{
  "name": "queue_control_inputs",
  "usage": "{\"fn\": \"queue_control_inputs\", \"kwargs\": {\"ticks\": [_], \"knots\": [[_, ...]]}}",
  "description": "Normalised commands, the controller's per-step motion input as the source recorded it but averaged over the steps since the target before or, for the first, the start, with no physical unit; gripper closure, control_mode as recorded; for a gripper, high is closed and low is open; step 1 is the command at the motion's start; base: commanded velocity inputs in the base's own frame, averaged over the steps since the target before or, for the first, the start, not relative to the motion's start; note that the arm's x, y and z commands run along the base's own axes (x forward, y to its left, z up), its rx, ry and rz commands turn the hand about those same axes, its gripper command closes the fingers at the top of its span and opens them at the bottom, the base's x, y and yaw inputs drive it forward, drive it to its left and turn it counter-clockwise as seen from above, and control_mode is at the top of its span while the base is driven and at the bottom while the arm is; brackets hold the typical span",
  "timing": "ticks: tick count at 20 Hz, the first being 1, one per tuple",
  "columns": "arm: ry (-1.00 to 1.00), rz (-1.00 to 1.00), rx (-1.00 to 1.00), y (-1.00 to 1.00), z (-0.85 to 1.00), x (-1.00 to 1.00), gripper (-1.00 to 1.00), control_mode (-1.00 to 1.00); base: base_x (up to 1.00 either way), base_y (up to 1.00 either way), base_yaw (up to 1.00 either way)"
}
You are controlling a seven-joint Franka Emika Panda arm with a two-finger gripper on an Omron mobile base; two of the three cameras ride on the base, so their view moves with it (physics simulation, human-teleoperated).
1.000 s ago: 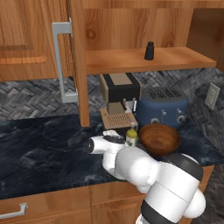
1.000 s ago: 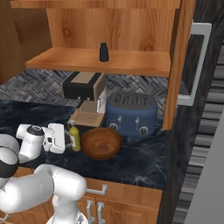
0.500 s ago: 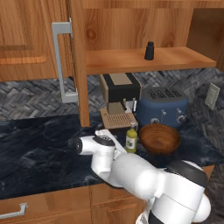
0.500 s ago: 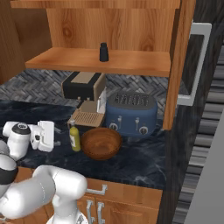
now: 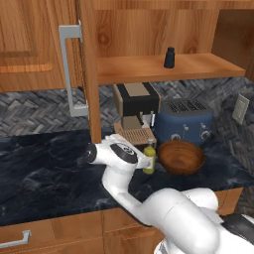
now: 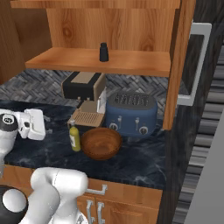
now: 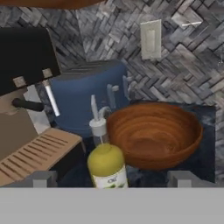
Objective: Retrieve the bottle and the shaker from the cabinet and place them next to the mixing bowl on the counter. Then add garlic from the fridge to the mixing bowl.
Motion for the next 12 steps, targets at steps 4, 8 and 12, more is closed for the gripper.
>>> {"fn": "queue_control_inputs", "kwargs": {"ticks": [4,8,12], "knots": [[0.12,0.23,0.0,-0.53,0.74,0.0,-1.0,-1.0,0.0,0.0,0.0],[0.06,0.32,0.01,-0.85,0.34,0.0,-1.0,-1.0,0.0,0.0,0.0],[0.0,0.4,0.1,-0.84,0.25,0.0,-1.0,-1.0,0.0,0.0,0.0]]}}
